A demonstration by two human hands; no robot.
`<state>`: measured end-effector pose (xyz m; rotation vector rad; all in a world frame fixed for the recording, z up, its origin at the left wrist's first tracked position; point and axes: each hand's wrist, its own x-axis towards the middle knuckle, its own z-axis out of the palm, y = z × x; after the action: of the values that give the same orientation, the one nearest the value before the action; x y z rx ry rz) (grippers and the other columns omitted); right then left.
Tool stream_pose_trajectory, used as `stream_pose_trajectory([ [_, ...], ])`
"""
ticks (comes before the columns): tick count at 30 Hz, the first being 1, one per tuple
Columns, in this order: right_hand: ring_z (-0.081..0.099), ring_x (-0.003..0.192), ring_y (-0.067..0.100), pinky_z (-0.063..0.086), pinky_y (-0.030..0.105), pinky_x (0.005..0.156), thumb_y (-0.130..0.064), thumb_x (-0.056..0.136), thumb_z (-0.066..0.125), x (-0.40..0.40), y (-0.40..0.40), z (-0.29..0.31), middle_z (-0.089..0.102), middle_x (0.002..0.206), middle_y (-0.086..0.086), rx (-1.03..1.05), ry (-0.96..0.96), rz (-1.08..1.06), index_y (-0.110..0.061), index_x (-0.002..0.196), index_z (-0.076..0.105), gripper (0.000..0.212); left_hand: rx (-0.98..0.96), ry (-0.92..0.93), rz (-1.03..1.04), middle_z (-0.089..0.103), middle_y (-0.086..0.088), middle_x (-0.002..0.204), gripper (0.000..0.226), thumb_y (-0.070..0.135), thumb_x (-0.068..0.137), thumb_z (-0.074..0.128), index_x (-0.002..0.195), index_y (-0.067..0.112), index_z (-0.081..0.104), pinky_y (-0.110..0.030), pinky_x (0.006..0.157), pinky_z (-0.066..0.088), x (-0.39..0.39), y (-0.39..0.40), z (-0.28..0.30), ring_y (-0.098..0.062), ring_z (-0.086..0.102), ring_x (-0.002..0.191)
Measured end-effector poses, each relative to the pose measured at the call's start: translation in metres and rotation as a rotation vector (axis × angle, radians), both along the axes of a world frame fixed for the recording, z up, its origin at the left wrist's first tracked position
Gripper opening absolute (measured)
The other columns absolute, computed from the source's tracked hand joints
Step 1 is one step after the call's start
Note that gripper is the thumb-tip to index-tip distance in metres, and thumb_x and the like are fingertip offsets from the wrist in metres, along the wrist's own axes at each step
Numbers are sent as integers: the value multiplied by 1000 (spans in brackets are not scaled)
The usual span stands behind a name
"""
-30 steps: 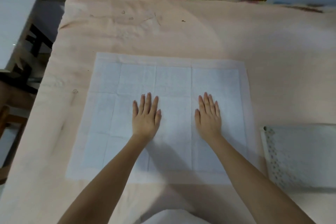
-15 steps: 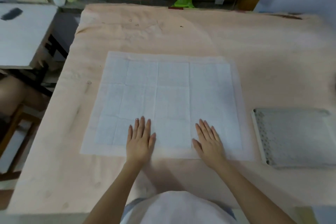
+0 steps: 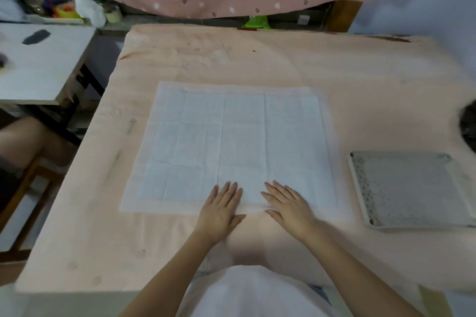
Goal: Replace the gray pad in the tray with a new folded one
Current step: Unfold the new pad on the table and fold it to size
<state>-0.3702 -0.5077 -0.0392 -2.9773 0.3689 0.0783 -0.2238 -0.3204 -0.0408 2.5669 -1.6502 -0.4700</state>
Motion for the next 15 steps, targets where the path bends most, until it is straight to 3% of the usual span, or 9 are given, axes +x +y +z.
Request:
stream_pose_trajectory([
  [3,61,112,13,42,25,96,-35,87,36,3,-4,6,65,121,-7,3,-75,3,-27,107,72,42,-39,-54,-18,55,-9,135,55,41,89,36,129,11,57,-38,108,22,-1,-1,1,-25,52,126],
  [7,68,99,15,35,24,92,-32,91,37,-1,-7,6,71,107,-4,40,-214,-2,-22,92,75,39,-114,-144,2,65,-7,121,51,17,78,34,115,12,69,-37,102,37,4,3,4,-23,63,112],
  [15,70,94,18,35,22,84,-20,81,42,-28,-22,3,73,102,-2,73,-279,-99,-18,85,75,34,-177,-238,108,66,-12,120,47,10,79,35,110,9,70,-34,99,30,30,40,-1,-30,64,108],
])
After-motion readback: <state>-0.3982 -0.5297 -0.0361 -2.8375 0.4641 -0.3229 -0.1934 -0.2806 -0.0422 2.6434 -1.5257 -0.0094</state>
